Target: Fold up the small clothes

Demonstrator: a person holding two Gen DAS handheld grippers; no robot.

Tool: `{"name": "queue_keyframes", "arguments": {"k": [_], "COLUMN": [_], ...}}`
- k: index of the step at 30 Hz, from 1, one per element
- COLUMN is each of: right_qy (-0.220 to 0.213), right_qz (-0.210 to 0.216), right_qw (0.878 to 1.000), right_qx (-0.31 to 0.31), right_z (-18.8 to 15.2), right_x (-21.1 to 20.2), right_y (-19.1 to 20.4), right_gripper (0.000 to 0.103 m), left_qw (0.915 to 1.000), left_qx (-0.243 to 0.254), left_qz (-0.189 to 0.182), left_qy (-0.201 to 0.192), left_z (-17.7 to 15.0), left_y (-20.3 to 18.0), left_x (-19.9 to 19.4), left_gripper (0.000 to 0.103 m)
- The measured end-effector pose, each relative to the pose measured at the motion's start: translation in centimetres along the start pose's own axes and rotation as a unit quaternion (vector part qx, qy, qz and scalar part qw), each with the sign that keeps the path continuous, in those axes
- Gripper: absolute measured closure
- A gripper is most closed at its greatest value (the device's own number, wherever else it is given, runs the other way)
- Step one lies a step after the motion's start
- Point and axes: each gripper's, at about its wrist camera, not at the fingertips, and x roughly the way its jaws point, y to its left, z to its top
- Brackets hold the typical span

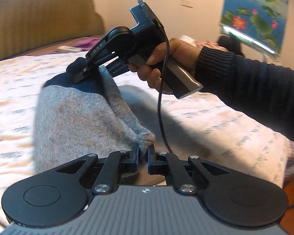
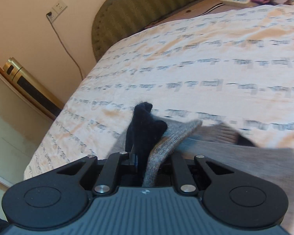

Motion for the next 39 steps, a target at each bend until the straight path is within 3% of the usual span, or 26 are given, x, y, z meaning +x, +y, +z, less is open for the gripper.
{"name": "queue_keyframes", "arguments": {"k": [7,10,15,16,17,18,19,21,22,24,26,30,34,37,39], "right_qy": [-0.018,-0.018,-0.040,-0.047,-0.058,-0.070,-0.088,-0.127,-0.145,-0.163,-0.154,-0.120,-0.084,-0.065,-0.054], "right_qz": [-0.039,-0.044,-0.011,-0.008,-0.006,-0.008,-0.013,-0.025,-0.033,-0.029,-0.011,-0.004,-0.035,-0.030,-0.040], "right_qw": [0.999,0.998,0.996,0.995,0.993,0.991,0.988,0.981,0.979,0.978,0.980,0.986,0.990,0.991,0.993], "right_qx": [0.021,0.029,0.078,0.093,0.105,0.116,0.128,0.142,0.138,0.126,0.125,0.120,0.111,0.109,0.100], "right_z": [-1.4,-2.1,-3.6,-3.9,-4.1,-4.5,-5.0,-6.5,-7.7,-10.6,-13.4,-17.1,-17.9,-18.1,-18.3], "right_x": [-4.4,-4.2,-3.9,-4.1,-4.5,-5.2,-6.2,-8.5,-9.9,-11.9,-13.0,-13.1,-11.6,-11.0,-10.7], "right_y": [-5.4,-7.1,-9.5,-9.8,-10.0,-10.1,-10.1,-9.7,-9.1,-7.6,-6.3,-4.0,-2.9,-2.8,-2.5], "right_gripper": [0.092,0.092,0.086,0.080,0.076,0.074,0.069,0.056,0.047,0.045,0.045,0.045,0.049,0.070,0.070], "left_qw": [0.9972,0.9961,0.9959,0.9957,0.9953,0.9952,0.9954,0.9966,0.9972,0.9974,0.9958,0.9943,0.9906,0.9902,0.9900], "left_qx": [0.002,0.006,0.004,0.007,0.011,0.015,0.018,0.021,0.027,0.055,0.074,0.063,0.054,0.045,0.037], "left_qz": [-0.059,-0.061,-0.074,-0.080,-0.088,-0.094,-0.094,-0.076,-0.060,-0.010,0.040,0.085,0.124,0.130,0.133], "left_qy": [0.045,0.064,0.053,0.047,0.039,0.026,0.011,-0.026,-0.037,-0.045,-0.037,0.009,0.021,0.024,0.029], "left_z": [-0.5,-1.0,-0.6,-0.4,-0.3,-0.2,-0.2,-0.4,-0.7,-1.5,-2.5,-3.8,-4.3,-4.1,-4.2], "left_y": [-3.1,-4.1,-3.9,-3.8,-3.6,-3.5,-3.1,-1.8,-1.2,-0.6,0.1,1.3,2.5,2.6,2.7], "left_x": [4.9,6.9,7.0,6.4,5.7,4.8,3.7,1.4,0.4,-1.4,-2.1,-1.1,0.2,0.3,0.5], "left_gripper": [0.102,0.100,0.097,0.094,0.083,0.064,0.055,0.033,0.032,0.032,0.032,0.034,0.035,0.035,0.034]}}
